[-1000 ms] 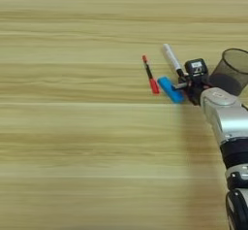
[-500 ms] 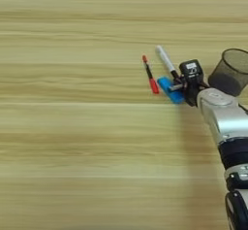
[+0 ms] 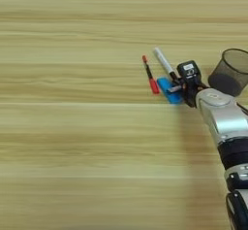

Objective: Move the objects on the table

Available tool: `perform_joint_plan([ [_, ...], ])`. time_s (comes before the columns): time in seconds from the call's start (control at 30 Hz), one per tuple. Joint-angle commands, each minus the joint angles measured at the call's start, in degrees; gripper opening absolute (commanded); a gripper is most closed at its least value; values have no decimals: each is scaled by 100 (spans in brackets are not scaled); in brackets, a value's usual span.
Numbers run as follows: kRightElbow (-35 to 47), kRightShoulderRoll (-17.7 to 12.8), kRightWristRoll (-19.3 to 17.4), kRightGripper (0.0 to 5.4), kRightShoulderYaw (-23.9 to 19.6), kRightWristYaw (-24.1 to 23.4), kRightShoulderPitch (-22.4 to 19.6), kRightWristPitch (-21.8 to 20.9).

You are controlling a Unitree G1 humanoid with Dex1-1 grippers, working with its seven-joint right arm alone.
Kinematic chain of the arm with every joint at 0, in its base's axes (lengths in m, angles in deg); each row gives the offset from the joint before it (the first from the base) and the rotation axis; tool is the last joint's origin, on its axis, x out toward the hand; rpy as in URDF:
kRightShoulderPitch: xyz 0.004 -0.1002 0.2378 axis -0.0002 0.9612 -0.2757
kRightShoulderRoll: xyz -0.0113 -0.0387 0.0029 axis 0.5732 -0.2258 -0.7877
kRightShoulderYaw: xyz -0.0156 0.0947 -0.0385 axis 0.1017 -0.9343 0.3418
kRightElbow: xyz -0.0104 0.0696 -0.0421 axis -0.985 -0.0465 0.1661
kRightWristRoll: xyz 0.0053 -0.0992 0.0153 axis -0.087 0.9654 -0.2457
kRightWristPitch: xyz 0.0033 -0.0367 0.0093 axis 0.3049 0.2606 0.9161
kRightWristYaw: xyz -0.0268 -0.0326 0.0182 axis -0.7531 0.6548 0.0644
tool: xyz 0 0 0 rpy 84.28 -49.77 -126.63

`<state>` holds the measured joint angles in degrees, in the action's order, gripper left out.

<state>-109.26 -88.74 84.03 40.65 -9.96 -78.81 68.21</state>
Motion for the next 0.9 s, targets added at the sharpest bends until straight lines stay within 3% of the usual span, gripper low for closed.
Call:
perform_joint_plan([
  [0.03, 100, -208, 71, 68, -5, -28, -335, -108],
  [0.47, 87, -211, 69, 68, 12, -33, -339, -101],
  [0.9, 67, -210, 80, 214, 26, -53, -351, -116],
])
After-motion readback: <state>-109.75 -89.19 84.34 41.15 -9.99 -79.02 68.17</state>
